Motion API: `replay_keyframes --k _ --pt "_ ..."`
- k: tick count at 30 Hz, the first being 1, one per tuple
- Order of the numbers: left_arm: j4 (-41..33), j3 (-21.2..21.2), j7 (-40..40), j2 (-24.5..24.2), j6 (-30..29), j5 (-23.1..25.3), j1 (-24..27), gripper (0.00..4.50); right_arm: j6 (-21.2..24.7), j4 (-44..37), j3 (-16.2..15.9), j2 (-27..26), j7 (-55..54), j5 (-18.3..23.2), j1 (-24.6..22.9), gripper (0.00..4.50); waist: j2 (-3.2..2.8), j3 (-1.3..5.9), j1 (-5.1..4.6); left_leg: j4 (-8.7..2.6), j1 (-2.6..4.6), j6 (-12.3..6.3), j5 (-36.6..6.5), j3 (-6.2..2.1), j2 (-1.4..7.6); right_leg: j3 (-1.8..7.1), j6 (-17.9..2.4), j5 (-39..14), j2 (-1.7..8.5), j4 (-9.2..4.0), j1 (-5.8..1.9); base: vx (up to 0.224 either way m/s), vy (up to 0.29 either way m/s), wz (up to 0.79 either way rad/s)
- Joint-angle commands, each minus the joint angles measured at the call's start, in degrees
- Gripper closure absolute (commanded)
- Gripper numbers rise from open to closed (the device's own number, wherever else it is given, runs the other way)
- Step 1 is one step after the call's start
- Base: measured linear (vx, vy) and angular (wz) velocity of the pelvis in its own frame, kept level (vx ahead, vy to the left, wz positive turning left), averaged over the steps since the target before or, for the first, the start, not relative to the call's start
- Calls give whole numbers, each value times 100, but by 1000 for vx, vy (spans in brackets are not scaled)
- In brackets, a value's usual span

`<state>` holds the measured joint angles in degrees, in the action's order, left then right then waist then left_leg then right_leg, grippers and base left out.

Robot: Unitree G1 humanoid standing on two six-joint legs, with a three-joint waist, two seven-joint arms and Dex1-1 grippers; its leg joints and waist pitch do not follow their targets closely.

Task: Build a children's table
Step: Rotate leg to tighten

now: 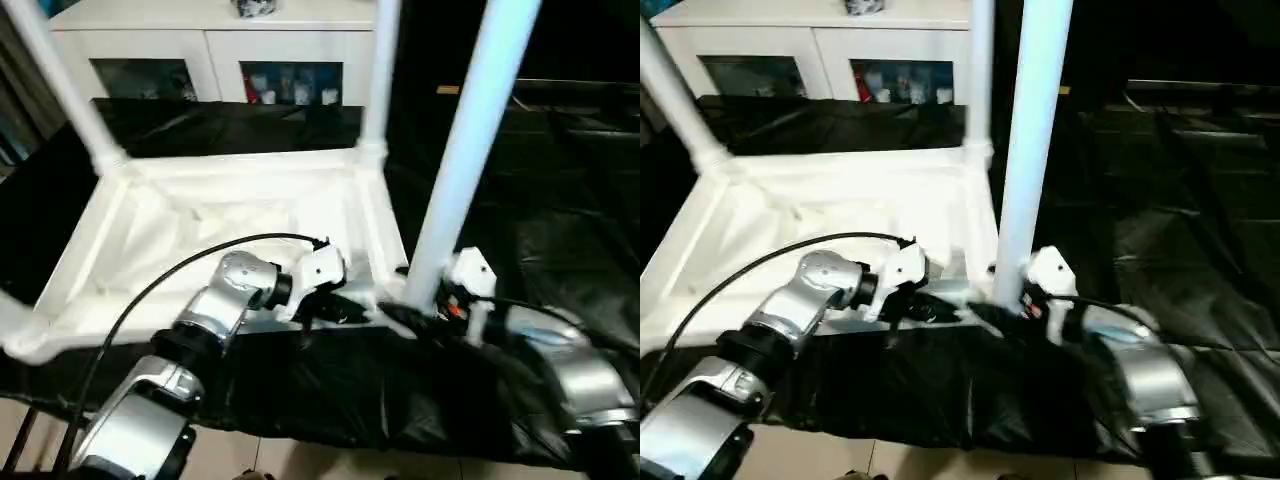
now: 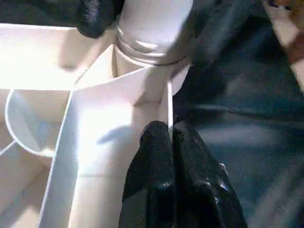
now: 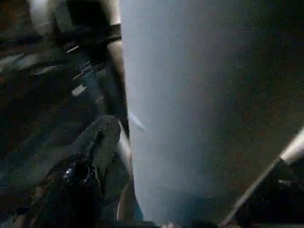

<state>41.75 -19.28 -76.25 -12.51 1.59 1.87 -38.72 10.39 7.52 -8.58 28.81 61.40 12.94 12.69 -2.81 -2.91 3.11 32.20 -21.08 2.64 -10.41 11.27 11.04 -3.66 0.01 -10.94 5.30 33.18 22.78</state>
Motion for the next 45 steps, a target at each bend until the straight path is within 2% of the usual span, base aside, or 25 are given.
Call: replay_keyframes --k 1,2,3,5,8,11,15,20,24,28,31,33,35,36,37,39,40,41,45 --pt "-63 -77 -101 21 68 -96 11 450 198 -16 -437 2 431 -20 -158 109 93 263 9 -297 39 -783 -963 -64 249 215 -1596 -471 295 -319 -286 0 0 0" --pt "-72 -88 -192 -14 79 -108 15 450 232 -7 -448 46 515 0 -139 109 105 252 13 -311 43 -706 -1075 -65 255 218 -1555 -689 302 -342 -275 0 0 0" --pt "-81 -96 -258 -37 84 -117 21 450 262 3 -450 67 566 23 -120 132 107 250 21 -319 51 -638 -1155 -69 253 223 -1522 -861 305 -356 -275 0 0 0" --pt "-124 -107 -400 -91 70 -154 38 450 363 21 -452 122 699 94 -54 141 111 253 26 -326 46 -589 -1138 -76 257 226 -1491 -914 307 -351 -284 0 0 0" --pt "-183 -121 -561 -158 32 -202 58 450 521 12 -520 226 902 172 2 177 109 269 34 -309 52 -616 -992 -70 259 229 -1539 -658 302 -324 -274 0 0 0" --pt "-181 -122 -644 -210 34 -226 57 450 629 -30 -631 355 1065 185 -2 182 114 287 49 -285 51 -702 -783 -64 250 226 -1610 -298 294 -282 -286 0 0 0" --pt "-133 -76 -707 -214 60 -205 34 450 715 -50 -639 388 1186 190 -8 212 129 287 70 -274 40 -725 -785 -63 244 222 -1599 -364 311 -284 -292 0 0 0" --pt "-141 -63 -711 -222 34 -233 35 450 756 -38 -629 367 1230 204 -9 217 123 285 68 -280 41 -671 -861 -68 244 221 -1560 -543 306 -298 -292 0 0 0" --pt "-145 -51 -661 -195 -8 -234 45 450 791 -41 -609 321 1139 313 -1 218 124 293 70 -272 41 -694 -786 -68 243 220 -1586 -417 303 -283 -293 0 0 0" --pt "-122 -9 -377 -90 -123 -188 61 450 762 -61 -455 71 776 380 -89 218 120 296 71 -269 35 -684 -803 -68 240 217 -1599 -432 304 -288 -294 0 0 0" --pt "-67 43 -91 1 -251 -143 57 450 673 -44 -353 -153 366 313 -176 219 114 274 59 -291 41 -564 -1018 -69 241 223 -1534 -785 308 -326 -276 0 0 0" --pt "-2 90 403 164 -458 -48 51 450 512 128 -237 -510 -331 113 -240 221 101 242 36 -324 59 -397 -1339 -82 230 223 -1379 -1443 317 -395 -259 0 0 0" --pt "16 96 580 233 -546 -10 49 450 486 212 -194 -652 -593 51 -238 223 97 225 6 -345 79 -292 -1517 -83 226 231 -1301 -1742 316 -437 -224 0 0 0" --pt "47 108 837 335 -647 41 43 450 492 318 -134 -837 -928 -4 -219 234 123 197 -36 -381 61 -151 -1701 -115 209 222 -1130 -2190 316 -469 -234 0 0 0" --pt "68 124 995 410 -718 58 38 450 480 376 -108 -953 -1106 -29 -205 234 102 183 -46 -397 78 -110 -1827 -122 209 216 -1068 -2418 317 -491 -215 0 0 0" --pt "126 187 1433 652 -865 80 5 450 586 537 5 -1320 -1618 -36 -135 242 99 145 -132 -419 148 -1 -2252 -148 197 207 -899 -2960 319 -571 -177 0 0 0" --pt "138 203 1531 715 -903 78 -6 450 576 580 23 -1411 -1728 -51 -112 244 106 168 -146 -421 151 10 -2265 -164 192 199 -859 -2990 327 -582 -198 0 0 0" --pt "164 265 1911 960 -1039 64 -44 450 537 756 79 -1779 -2192 -139 -4 244 96 163 -180 -434 118 35 -2274 -180 192 202 -806 -2994 321 -572 -205 0 0 0" --pt "184 300 2347 1248 -1115 83 -84 450 439 1045 131 -2292 -2917 -295 213 246 107 180 -253 -437 134 3 -2339 -183 173 205 -770 -2874 307 -604 -175 0 0 0"
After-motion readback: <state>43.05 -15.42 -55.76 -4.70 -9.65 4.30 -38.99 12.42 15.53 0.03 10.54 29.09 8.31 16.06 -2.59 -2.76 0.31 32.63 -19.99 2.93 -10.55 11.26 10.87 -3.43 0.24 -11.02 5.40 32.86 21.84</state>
